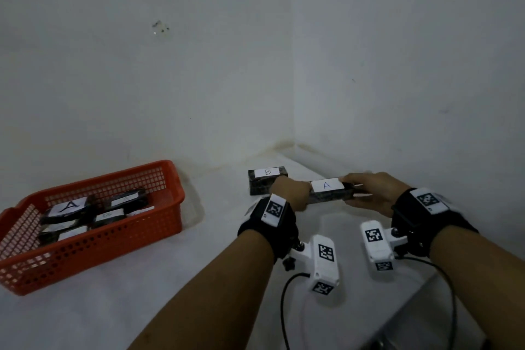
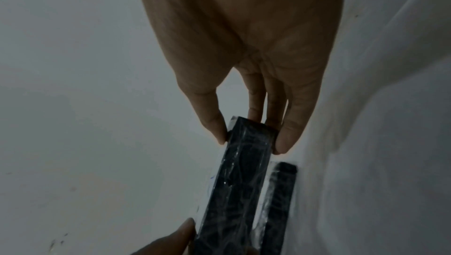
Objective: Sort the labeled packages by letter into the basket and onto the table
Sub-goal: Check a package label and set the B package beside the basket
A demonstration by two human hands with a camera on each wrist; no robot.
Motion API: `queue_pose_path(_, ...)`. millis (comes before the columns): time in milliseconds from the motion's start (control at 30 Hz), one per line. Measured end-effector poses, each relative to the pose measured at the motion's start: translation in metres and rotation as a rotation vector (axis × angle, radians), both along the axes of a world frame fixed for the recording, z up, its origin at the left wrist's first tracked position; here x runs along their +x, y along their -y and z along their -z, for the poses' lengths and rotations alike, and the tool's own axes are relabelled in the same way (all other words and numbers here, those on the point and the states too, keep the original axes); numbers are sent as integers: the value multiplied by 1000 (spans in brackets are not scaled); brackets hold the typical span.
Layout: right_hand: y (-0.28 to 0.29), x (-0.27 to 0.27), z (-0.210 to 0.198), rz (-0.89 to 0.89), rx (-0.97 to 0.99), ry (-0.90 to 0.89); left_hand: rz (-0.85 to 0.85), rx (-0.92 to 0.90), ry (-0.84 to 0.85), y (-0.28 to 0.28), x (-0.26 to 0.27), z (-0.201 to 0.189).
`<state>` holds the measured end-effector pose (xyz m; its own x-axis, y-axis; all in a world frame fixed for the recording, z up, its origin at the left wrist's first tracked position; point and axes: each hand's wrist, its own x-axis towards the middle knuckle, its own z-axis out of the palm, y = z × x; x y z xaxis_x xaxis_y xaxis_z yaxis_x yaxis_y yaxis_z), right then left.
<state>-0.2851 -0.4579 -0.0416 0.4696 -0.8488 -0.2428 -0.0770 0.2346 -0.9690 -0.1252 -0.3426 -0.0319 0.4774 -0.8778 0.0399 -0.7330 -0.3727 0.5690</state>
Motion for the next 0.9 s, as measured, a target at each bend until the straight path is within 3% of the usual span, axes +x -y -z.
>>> queue_pose_path(133, 11, -3, 20, 30, 17, -81, 24, 107, 70, 5, -17, 15)
queue_pose_path(200, 15, -2, 26, 37, 0, -141, 44, 216, 201, 5, -19, 17)
queue_pose_path(367, 29, 7, 33, 85, -48, -228, -22, 244, 176, 11, -29, 15)
queue_pose_path(500, 32, 12, 36, 92, -81, -259, -126, 154, 38, 16, -33, 17)
queue_pose_path(633, 32, 15, 37, 112, -146, -318, -205, 186, 81, 20, -34, 17)
queue_pose_path(733, 31, 15, 35, 108, -158, -331, -219, 92, -4, 20, -34, 19)
queue_pose_path(833, 32, 11, 35, 98, -147, -325, -206, 44, 18, 22, -31, 25)
queue_pose_path(900, 33, 8, 36, 85, -153, -329, -145, 97, 128, 20, -32, 25)
